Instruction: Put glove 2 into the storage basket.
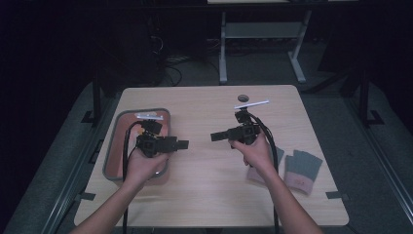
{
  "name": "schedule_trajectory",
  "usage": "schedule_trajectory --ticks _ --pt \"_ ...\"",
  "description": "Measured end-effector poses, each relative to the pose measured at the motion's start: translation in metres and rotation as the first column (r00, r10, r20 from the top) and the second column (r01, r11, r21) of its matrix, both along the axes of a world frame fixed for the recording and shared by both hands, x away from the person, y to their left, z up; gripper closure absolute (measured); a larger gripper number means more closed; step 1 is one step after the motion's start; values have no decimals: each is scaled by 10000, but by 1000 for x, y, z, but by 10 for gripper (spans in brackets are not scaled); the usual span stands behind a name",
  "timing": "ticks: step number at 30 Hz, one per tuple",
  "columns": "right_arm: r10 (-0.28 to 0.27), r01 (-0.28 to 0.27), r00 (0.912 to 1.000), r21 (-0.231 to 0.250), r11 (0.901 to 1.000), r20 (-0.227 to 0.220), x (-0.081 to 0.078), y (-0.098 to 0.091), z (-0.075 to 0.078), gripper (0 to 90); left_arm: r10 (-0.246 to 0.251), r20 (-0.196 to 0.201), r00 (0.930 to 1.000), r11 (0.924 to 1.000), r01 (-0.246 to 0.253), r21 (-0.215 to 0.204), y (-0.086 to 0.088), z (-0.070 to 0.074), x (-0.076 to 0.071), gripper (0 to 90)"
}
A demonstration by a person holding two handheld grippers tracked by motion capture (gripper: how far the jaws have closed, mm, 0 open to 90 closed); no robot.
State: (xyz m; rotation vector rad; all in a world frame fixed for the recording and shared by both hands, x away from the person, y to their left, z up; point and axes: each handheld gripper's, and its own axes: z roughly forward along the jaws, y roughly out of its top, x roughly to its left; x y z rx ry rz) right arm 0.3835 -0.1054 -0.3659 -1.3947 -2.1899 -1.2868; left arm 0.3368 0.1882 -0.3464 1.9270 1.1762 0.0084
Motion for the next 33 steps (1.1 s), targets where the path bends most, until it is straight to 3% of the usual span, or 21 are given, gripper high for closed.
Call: schedule_trajectory --ticks 20,33 --pt "-746 754 9971 -477 9960 170 -23 -52 -6 479 -959 348 9948 9953 962 -83 -49 0 -9 330" --pt "-1170 1187 9928 -763 9900 259 -37 -87 -14 464 -1423 245 9895 9898 1425 -72 -79 -11 -10 292"
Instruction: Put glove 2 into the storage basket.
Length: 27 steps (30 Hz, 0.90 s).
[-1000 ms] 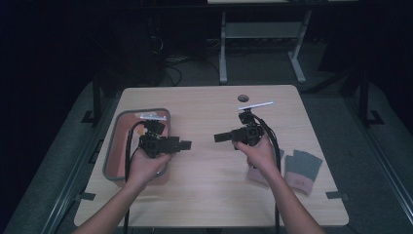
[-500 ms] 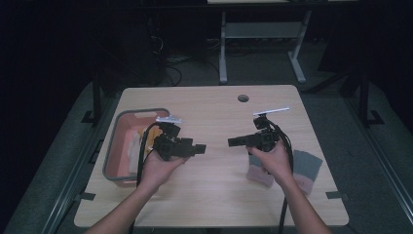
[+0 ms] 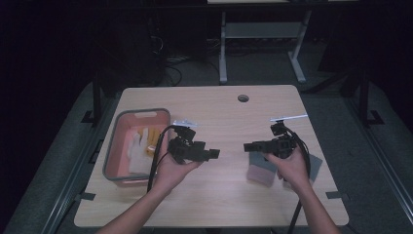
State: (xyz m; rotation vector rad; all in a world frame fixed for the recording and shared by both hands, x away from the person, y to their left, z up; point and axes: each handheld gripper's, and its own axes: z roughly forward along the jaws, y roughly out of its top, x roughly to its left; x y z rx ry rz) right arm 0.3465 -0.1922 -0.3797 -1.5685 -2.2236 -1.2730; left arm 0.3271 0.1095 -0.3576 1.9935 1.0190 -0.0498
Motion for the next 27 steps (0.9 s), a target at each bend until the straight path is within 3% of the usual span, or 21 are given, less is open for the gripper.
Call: schedule_trajectory --ticks 11,27 --pt "-361 360 9993 -387 9986 -22 -14 -28 -11 453 -339 -106 9994 9993 337 -180 -20 -7 2 277" --pt "-1042 1041 9945 -1091 9886 51 -31 -67 -24 455 -756 -188 9970 9964 748 -401 -50 -20 -3 251"
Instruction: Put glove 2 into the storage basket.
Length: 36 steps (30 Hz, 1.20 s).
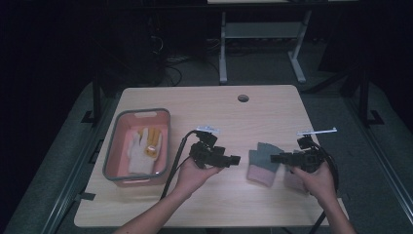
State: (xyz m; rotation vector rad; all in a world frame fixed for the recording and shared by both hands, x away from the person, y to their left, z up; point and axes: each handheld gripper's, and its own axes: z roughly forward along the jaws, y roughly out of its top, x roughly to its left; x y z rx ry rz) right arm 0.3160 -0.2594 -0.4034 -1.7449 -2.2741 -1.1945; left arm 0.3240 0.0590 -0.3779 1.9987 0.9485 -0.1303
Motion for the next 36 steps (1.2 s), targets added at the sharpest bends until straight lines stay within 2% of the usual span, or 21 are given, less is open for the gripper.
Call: schedule_trajectory --ticks 11,15,16,19,21,22,23,27,30,35,36 --pt "-452 447 9990 -974 9942 -24 -11 -21 -12 486 -317 70 9995 9995 318 -41 -17 -11 -3 249" --pt "-595 596 9982 -1123 9919 37 -13 -24 -13 486 -477 -60 9988 9988 476 -74 -23 -16 -5 249" --pt "-710 709 9975 -1390 9878 38 -15 -27 -13 487 -489 -62 9988 9988 489 -46 -24 -18 -6 249" --pt "-772 772 9970 -1544 9850 58 -15 -30 -14 488 -546 -80 9985 9985 546 -46 -28 -21 -5 249" --pt "-893 882 9960 -1917 9775 29 -16 -33 -17 491 -580 -68 9983 9983 580 -18 -30 -23 -6 249" --pt "-893 882 9960 -1917 9775 29 -16 -33 -17 491 -573 -77 9983 9984 572 -24 -32 -23 -6 249" --pt "-948 910 9955 -2182 9716 -69 -17 -34 -20 494 -586 -76 9983 9983 586 -58 -33 -25 -6 249" --pt "-1046 996 9945 -2419 9652 -80 -17 -38 -23 497 -618 -189 9979 9979 615 -180 -36 -27 -5 250" --pt "-1117 1064 9937 -2414 9646 -84 -18 -42 -25 513 -682 -197 9975 9975 678 -179 -39 -28 -6 251" --pt "-1266 1152 9918 -2978 9477 -193 -20 -45 -31 519 -724 -193 9972 9973 722 -124 -43 -30 -7 251" --pt "-1266 1152 9918 -2978 9477 -193 -20 -45 -31 519 -695 -209 9974 9975 691 -166 -44 -31 -7 251"
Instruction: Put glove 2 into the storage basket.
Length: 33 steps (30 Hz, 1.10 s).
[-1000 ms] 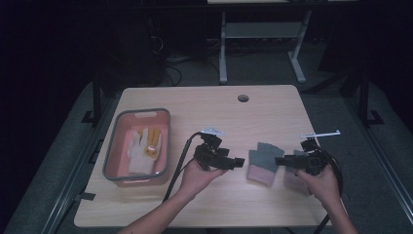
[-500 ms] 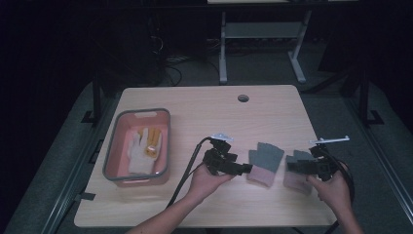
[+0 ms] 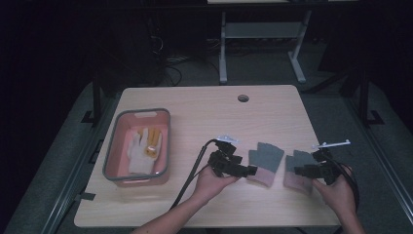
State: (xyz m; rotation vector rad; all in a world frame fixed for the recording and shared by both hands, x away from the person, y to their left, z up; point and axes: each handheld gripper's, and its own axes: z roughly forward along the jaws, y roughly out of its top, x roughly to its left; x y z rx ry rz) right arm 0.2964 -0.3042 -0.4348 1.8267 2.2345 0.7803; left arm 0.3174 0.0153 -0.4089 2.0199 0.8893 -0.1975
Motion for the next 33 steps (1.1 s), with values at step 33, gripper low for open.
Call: schedule_trajectory --ticks 33 --pt "-240 244 9997 563 9981 -86 2 10 12 827 319 120 9994 9995 -319 -57 11 -3 0 252"
